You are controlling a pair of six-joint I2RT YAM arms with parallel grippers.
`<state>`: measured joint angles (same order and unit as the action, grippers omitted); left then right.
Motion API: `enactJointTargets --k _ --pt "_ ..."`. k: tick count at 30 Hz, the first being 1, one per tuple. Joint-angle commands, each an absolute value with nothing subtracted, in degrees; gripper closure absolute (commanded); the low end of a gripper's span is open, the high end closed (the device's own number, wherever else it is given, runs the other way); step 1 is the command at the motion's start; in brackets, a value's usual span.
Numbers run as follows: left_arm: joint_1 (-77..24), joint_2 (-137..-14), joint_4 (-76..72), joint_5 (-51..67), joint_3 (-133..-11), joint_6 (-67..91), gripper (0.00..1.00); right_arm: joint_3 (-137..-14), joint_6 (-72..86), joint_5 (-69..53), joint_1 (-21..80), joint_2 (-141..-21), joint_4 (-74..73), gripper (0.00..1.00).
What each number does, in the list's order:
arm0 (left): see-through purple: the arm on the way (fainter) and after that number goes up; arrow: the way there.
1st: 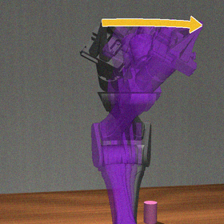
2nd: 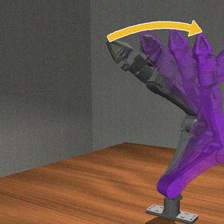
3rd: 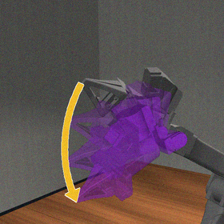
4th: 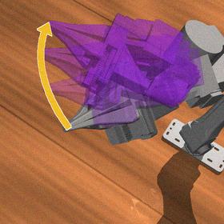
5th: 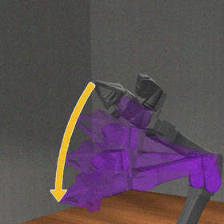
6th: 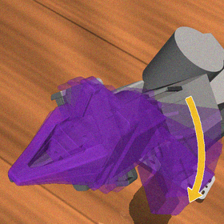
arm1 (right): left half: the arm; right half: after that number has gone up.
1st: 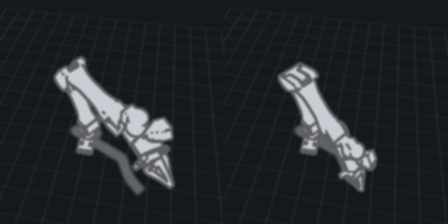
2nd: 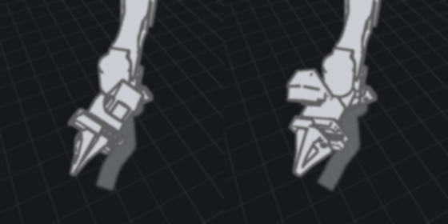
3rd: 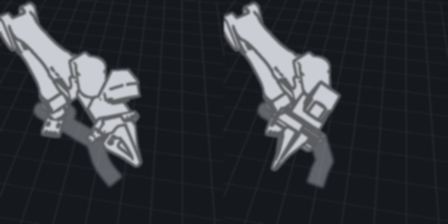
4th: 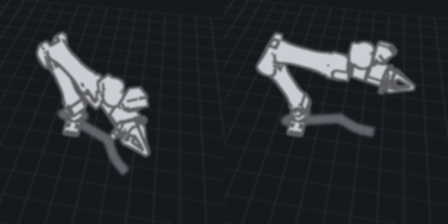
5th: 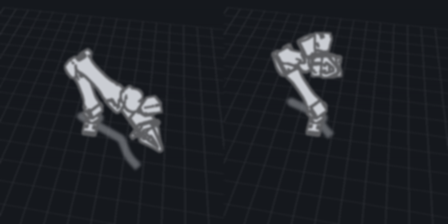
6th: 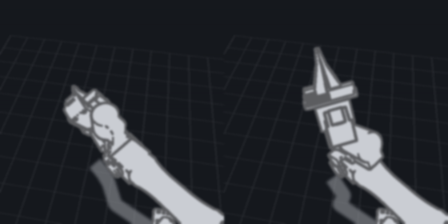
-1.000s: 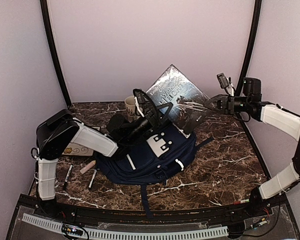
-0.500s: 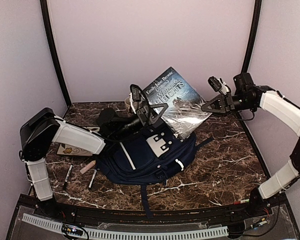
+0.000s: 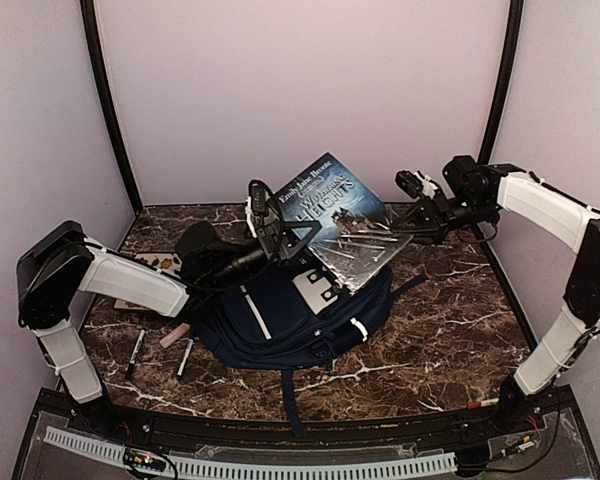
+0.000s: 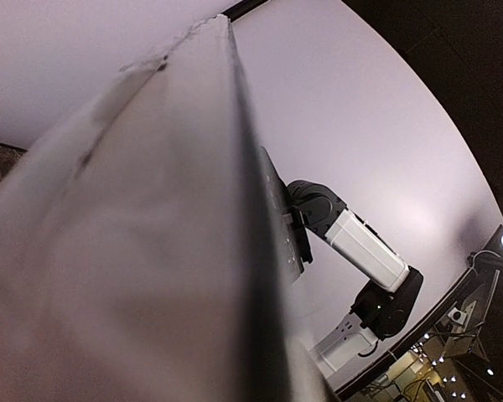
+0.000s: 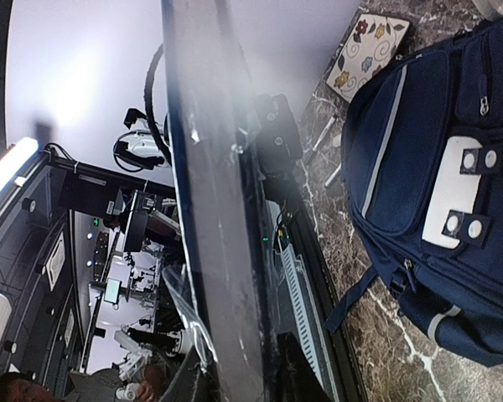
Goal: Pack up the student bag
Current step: Pass from the right arm to the left
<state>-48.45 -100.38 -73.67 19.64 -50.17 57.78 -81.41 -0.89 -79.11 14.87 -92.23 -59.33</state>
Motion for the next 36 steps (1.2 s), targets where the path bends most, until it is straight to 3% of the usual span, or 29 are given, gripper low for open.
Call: enactJointTargets --k 1,8,16,17,18,19,21,23,26,32,34,36 --pt "-46.06 -94.59 -84.71 29.69 -45.96 52.00 1.00 -79.75 8.30 -81.04 4.87 -89.23 -67.46 1.00" --pt "-45.71 -96.12 -88.68 30.48 -48.08 55.84 1.00 -74.13 8.30 -81.04 5.34 -86.07 -60.68 1.00" --pt "-45.70 -100.39 -91.79 27.33 -52.20 58.38 1.00 -71.08 8.30 -81.04 16.14 -83.06 -57.14 1.00" --pt "-45.70 -100.45 -90.64 26.39 -52.34 58.14 0.96 -72.08 8.30 -40.52 16.21 -83.58 -58.95 0.66" --pt "-45.70 -100.17 -89.41 25.47 -52.25 57.76 0.91 -73.43 8.30 -71.87 16.21 -84.31 -60.96 0.80" --pt "-45.70 -99.85 -87.85 24.37 -51.96 57.22 0.87 -74.91 -28.52 -76.28 16.14 -85.05 -63.27 0.83" --pt "-45.70 -98.47 -84.39 21.22 -50.77 56.11 0.73 -78.31 -43.35 -77.47 16.10 -86.44 -68.41 0.87" --pt "-45.70 -97.01 -81.17 18.80 -49.57 54.15 0.63 -80.21 -44.58 -78.40 15.99 -87.52 -70.13 0.90" --pt "-45.70 -95.45 -78.32 17.97 -48.76 51.49 0.61 -79.64 -43.52 -78.91 15.97 -87.80 -68.51 0.92" --pt "-45.70 -96.81 -80.11 21.52 -50.80 51.56 0.76 -77.71 -40.75 -79.28 16.08 -88.34 -65.96 0.94" --pt "-45.70 -97.06 -80.33 21.96 -51.20 51.61 0.70 -78.05 -39.37 -79.75 15.85 -88.31 -64.89 1.00" --pt "-45.70 -95.83 -79.78 20.64 -50.02 50.31 0.57 -78.87 -38.99 -80.53 15.42 -88.45 -64.85 1.00"
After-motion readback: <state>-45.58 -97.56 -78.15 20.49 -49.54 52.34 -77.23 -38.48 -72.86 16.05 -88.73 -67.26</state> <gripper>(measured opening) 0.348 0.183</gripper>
